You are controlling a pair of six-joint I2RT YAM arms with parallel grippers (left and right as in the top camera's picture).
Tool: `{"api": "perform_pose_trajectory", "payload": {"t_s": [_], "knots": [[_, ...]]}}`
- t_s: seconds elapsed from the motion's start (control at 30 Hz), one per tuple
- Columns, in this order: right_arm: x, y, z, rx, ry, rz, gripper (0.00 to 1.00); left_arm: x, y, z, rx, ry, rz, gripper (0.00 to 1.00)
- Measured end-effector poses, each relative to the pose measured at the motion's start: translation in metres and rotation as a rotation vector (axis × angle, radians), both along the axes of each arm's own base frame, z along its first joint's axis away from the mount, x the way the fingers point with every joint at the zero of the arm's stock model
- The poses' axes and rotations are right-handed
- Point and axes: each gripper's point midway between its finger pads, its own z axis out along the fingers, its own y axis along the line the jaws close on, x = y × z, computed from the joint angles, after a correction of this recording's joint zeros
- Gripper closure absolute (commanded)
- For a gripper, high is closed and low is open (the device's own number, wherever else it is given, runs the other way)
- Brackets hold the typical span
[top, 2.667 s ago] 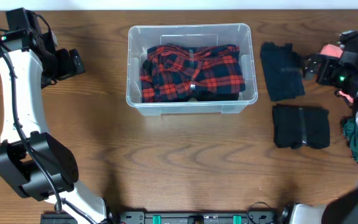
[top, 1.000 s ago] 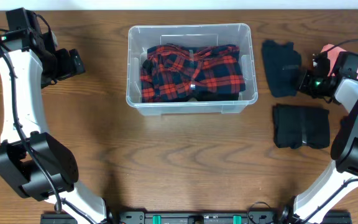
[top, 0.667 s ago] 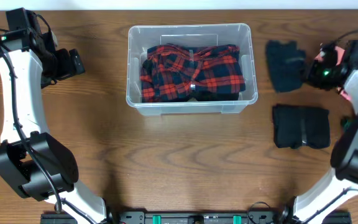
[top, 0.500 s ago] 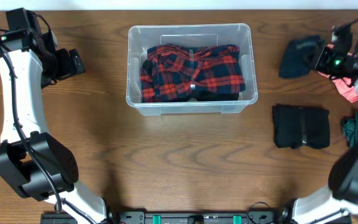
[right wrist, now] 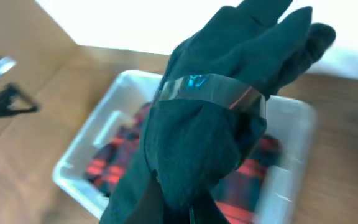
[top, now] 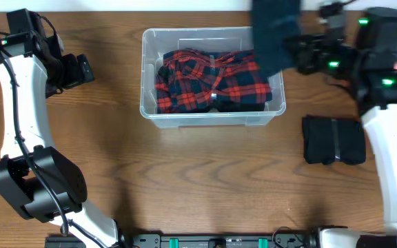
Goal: Pack container
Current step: 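Carry the dark green garment with the right gripper into the bin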
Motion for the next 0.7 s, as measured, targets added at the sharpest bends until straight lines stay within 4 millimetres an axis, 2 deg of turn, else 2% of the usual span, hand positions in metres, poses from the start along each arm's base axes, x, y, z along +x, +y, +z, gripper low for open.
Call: {"api": "perform_pose_trajectory", "payload": {"t_s": [0.17, 0.27, 0.53, 0.7], "knots": [[-0.003, 0.071, 0.002, 0.031, -0.039, 0.124, 0.99, 0.000, 0.000, 0.000, 0.000, 0.001, 0.000, 0.02], [-0.004, 0.114, -0.010, 0.047, -0.019, 0.171, 0.99, 0.000, 0.000, 0.000, 0.000, 0.000, 0.000, 0.02], [0.001, 0.188, -0.055, 0.069, 0.063, 0.161, 0.99, 0.000, 0.000, 0.000, 0.000, 0.000, 0.000, 0.02], [0.007, 0.220, -0.085, 0.086, 0.104, 0.113, 0.99, 0.000, 0.000, 0.000, 0.000, 0.000, 0.000, 0.02]]}}
